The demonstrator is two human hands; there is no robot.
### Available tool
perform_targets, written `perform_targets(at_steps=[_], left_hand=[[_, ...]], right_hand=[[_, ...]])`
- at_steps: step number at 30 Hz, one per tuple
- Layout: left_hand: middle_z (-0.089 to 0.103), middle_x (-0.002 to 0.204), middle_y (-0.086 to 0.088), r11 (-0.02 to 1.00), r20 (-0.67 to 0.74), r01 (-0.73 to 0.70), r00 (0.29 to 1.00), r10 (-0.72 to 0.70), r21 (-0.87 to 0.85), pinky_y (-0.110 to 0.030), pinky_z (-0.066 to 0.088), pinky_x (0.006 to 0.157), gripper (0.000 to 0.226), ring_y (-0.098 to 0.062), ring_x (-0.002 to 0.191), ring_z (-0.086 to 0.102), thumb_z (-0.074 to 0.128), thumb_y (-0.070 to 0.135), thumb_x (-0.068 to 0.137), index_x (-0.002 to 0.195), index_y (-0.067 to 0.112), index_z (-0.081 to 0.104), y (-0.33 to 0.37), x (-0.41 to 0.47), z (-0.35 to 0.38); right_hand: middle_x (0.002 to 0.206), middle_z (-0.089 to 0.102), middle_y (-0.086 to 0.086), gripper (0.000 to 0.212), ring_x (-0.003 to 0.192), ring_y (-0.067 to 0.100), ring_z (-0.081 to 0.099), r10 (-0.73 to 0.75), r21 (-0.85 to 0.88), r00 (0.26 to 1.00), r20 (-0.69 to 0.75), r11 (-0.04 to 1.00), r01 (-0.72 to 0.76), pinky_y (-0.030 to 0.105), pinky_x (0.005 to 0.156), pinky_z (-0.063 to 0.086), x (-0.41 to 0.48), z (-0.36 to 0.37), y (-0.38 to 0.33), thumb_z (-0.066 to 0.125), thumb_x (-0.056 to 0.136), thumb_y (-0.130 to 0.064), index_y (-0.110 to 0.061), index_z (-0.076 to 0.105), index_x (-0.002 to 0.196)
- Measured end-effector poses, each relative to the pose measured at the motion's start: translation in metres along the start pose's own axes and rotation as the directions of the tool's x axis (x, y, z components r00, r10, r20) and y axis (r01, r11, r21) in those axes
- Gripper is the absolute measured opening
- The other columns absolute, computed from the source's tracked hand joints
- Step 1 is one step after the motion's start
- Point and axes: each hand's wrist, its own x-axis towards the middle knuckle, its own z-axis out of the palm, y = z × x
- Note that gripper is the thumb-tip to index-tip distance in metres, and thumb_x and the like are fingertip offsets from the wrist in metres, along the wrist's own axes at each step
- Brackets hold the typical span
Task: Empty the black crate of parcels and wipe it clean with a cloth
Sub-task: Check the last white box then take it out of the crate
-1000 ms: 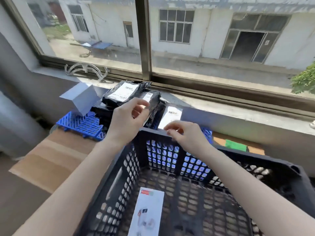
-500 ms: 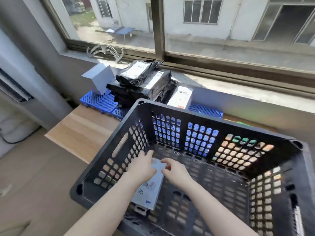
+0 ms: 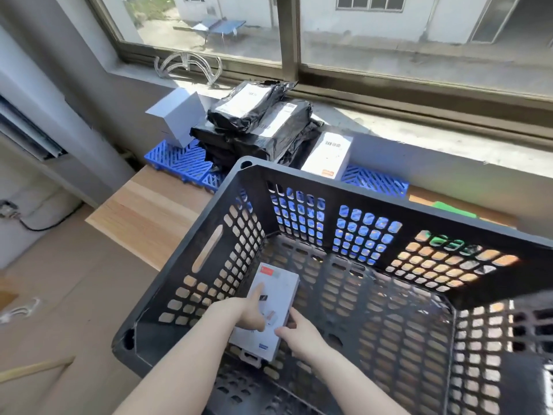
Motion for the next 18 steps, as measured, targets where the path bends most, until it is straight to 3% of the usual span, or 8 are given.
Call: perform_targets(at_steps=[2, 6, 10, 12, 14, 18], left_hand=[[0.019, 0.159, -0.018, 0.999, 0.021, -0.019, 1.0, 0.02, -0.031, -0.044, 0.03, 0.113, 0.08, -0.037, 0.139, 0.032, 0.043, 0.033, 0.098, 0.151, 0.037, -0.017, -0.003, -0.005, 0.001], [0.034, 0.152, -0.015, 0.99, 0.006, -0.081, 0.997, 0.082, -0.114, -0.044, 0.053, 0.095, 0.099, -0.032, 0.111, 0.058, 0.058, 0.029, 0.089, 0.149, 0.041, -0.021, -0.006, -0.016, -0.001], [0.046, 0.143, -0.019, 0.984, 0.024, -0.106, 0.994, 0.11, -0.141, -0.044, 0.054, 0.094, 0.099, -0.027, 0.098, 0.066, 0.061, 0.032, 0.088, 0.148, 0.047, -0.016, 0.004, -0.029, -0.01], [0.049, 0.14, -0.02, 0.976, 0.038, -0.131, 0.99, 0.139, -0.173, -0.043, 0.054, 0.093, 0.101, -0.027, 0.099, 0.068, 0.064, 0.034, 0.086, 0.148, 0.048, -0.014, 0.009, -0.035, -0.014], [0.049, 0.141, -0.02, 0.968, 0.033, -0.149, 0.987, 0.158, -0.201, -0.042, 0.055, 0.093, 0.104, -0.028, 0.1, 0.068, 0.066, 0.035, 0.084, 0.147, 0.048, -0.016, 0.015, -0.043, -0.016], [0.044, 0.145, -0.017, 0.95, -0.02, -0.198, 0.98, 0.199, -0.243, -0.041, 0.055, 0.092, 0.104, -0.029, 0.107, 0.064, 0.068, 0.03, 0.087, 0.148, 0.047, -0.015, 0.018, -0.068, -0.02]], right_hand=[[0.1, 0.059, -0.014, 0.057, 0.075, 0.004, 0.053, 0.009, 0.06, 1.0, 0.014, 0.998, -0.01, 0.018, 0.057, 0.039, -0.005, 0.003, -0.001, 0.052, 0.088, -0.016, -0.041, 0.037, 0.137], [0.11, 0.064, -0.007, 0.056, 0.092, 0.01, 0.059, 0.015, 0.168, 1.0, 0.01, 0.986, -0.017, 0.021, 0.06, 0.041, -0.017, -0.003, -0.003, 0.05, 0.089, -0.008, -0.043, 0.04, 0.132], [0.109, 0.065, -0.004, 0.061, 0.096, 0.012, 0.062, -0.055, 0.16, 0.998, -0.031, 0.985, 0.059, 0.024, 0.074, 0.052, -0.021, -0.017, -0.001, 0.056, 0.081, -0.003, -0.039, 0.043, 0.129], [0.113, 0.06, 0.005, 0.06, 0.099, 0.019, 0.062, -0.084, 0.147, 0.995, -0.05, 0.985, 0.091, 0.031, 0.078, 0.056, -0.024, -0.026, -0.009, 0.062, 0.076, -0.013, -0.044, 0.041, 0.124], [0.116, 0.053, 0.011, 0.067, 0.1, 0.025, 0.061, -0.098, 0.144, 0.993, -0.065, 0.984, 0.106, 0.033, 0.07, 0.057, -0.029, -0.038, -0.015, 0.064, 0.069, -0.021, -0.047, 0.039, 0.126], [0.113, 0.045, 0.007, 0.076, 0.1, 0.023, 0.059, -0.16, 0.135, 0.982, -0.095, 0.976, 0.172, 0.043, 0.072, 0.06, -0.045, -0.049, -0.011, 0.059, 0.063, -0.016, -0.054, 0.038, 0.125]])
